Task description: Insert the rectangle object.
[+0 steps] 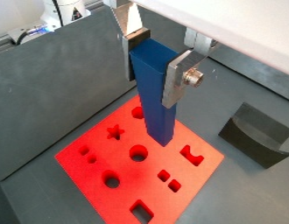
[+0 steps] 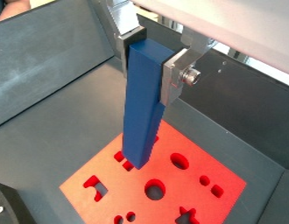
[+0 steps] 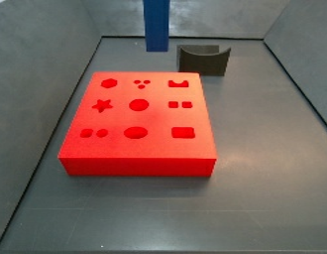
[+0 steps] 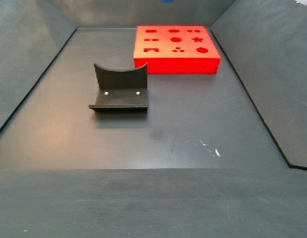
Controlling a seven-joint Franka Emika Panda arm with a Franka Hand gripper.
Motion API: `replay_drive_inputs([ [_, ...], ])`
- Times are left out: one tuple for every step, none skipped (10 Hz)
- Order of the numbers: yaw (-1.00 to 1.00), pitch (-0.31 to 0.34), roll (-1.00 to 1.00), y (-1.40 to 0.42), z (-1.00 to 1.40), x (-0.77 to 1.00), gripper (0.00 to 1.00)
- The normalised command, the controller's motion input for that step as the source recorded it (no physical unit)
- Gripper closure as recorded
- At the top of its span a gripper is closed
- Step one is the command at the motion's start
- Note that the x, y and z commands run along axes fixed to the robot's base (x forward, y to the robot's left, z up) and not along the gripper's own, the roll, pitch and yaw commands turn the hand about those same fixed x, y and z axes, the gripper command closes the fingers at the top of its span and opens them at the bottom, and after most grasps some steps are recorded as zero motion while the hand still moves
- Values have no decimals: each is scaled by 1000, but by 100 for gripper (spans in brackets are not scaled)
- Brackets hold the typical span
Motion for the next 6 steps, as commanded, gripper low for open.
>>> replay_drive_inputs([
  [0, 0, 0, 0, -14, 180, 100],
  [9, 0, 0, -77, -206, 526, 100],
  [0, 0, 0, -89, -280, 849, 100],
  [0, 1, 27, -71, -329, 1000, 100],
  [0, 0, 0, -217, -320, 1000, 100],
  [-6, 0, -63, -289, -269, 1000, 100],
])
